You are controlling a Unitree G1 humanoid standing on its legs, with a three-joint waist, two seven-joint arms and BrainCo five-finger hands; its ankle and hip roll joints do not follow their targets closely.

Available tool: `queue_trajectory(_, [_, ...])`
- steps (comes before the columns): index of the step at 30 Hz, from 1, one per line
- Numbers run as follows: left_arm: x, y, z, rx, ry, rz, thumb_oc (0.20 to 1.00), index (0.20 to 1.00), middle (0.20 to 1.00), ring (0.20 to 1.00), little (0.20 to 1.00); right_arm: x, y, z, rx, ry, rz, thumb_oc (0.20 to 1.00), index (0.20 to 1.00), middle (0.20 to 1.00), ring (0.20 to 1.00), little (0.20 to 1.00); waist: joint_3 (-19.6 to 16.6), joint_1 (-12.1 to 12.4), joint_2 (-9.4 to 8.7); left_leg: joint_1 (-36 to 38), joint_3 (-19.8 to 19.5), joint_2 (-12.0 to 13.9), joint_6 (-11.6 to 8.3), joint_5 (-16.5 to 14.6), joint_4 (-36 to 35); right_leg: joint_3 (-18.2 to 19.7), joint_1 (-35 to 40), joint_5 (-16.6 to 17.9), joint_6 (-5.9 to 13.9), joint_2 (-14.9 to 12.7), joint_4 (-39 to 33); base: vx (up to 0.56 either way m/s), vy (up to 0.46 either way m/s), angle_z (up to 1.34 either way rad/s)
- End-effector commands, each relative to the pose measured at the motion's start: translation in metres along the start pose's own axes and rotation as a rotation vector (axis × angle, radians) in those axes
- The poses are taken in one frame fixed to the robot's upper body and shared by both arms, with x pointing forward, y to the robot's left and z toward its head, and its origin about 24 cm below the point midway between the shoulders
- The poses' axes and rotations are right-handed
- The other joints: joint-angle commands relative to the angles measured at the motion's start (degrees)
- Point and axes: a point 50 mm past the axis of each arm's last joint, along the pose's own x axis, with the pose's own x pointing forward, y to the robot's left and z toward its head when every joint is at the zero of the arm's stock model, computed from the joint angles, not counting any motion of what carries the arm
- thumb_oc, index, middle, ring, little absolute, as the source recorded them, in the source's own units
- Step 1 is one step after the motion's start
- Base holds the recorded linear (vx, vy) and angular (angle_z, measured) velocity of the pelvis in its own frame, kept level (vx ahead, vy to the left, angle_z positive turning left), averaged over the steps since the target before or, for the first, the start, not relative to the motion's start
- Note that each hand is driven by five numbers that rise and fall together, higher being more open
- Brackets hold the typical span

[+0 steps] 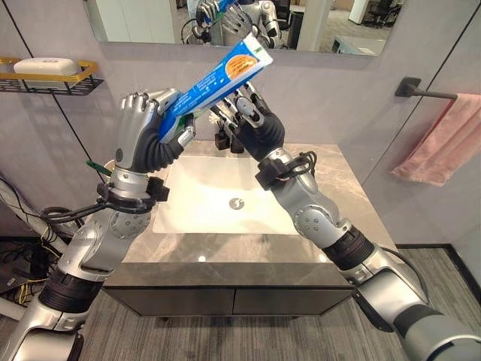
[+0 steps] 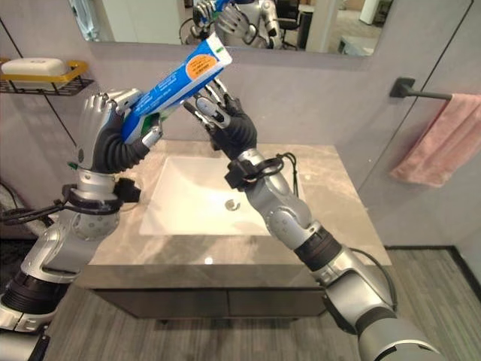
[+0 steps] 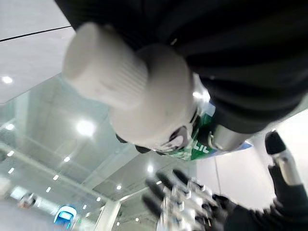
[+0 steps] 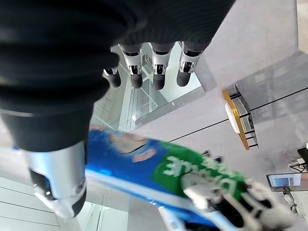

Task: Put brush and paste in cup on sink, flatten towel.

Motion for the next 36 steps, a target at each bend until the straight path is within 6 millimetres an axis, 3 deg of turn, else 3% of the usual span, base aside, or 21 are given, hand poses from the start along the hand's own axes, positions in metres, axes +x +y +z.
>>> queue_trajectory(1, [0.023,0.021,0.008,-0.013,-0.086,0.102,0.200,0.200,0.200,0.200,0.200,0.026,0.028,0.044,-0.029,-0.185,0.130,1.000,1.000,1.000,1.000,1.000,-1.7,1.3,-0.66,2.2,-1.5,0.7,1.21,-3.7,0.3,1.2,1.9,-1.1,0.19,-4.0,0.0,0.00,0.000,0.00])
queue_trajectory(8, [0.019,0.007,0.010,-0.075,-0.070,0.053,0.200,0.200,0.200,0.200,0.200,0.028,0.043,0.041,0.068,-0.197,0.232,1.000,1.000,1.000,1.000,1.000,-1.6,1.7,-0.73,2.1,-2.0,0.7,1.19,-3.6,0.3,0.9,2.0,-1.2,0.26,-3.9,0.0,0.00,-0.001,0.03])
queue_trajectory(21, [0.023,-0.009,0.022,-0.195,-0.082,0.019,0.200,0.200,0.200,0.200,0.200,0.032,0.049,0.029,0.098,-0.152,0.242,1.000,1.000,1.000,1.000,1.000,-1.7,1.5,-0.58,2.0,-2.2,0.6,1.19,-3.5,0.3,0.8,1.9,-1.2,0.31,-4.0,0.0,0.00,0.000,0.02])
queue_trajectory(24, [0.022,-0.010,0.023,-0.200,-0.079,0.017,0.200,0.200,0.200,0.200,0.200,0.031,0.049,0.029,0.104,-0.152,0.247,0.369,0.369,0.369,0.369,0.369,-1.7,1.5,-0.51,1.9,-2.2,0.6,1.24,-3.5,0.3,0.8,1.9,-1.2,0.27,-3.9,0.0,0.00,0.000,0.00])
queue_trajectory(25, [0.021,-0.011,0.022,-0.202,-0.071,0.015,0.200,0.200,0.200,0.200,0.200,0.031,0.049,0.030,0.111,-0.158,0.245,0.200,0.200,0.200,0.200,0.200,-1.7,1.5,-0.48,1.9,-2.2,0.6,1.24,-3.5,0.3,0.9,1.8,-1.2,0.30,-3.9,0.0,0.00,0.000,0.00])
queue_trajectory(36, [0.011,-0.013,0.018,-0.229,-0.025,0.011,0.200,0.200,0.200,0.200,0.200,0.029,0.045,0.036,0.120,-0.208,0.222,0.200,0.200,0.200,0.200,0.200,-1.7,1.7,-0.43,1.9,-2.5,0.6,1.26,-3.5,0.3,0.7,2.0,-1.3,0.38,-4.0,0.0,0.00,0.000,0.00])
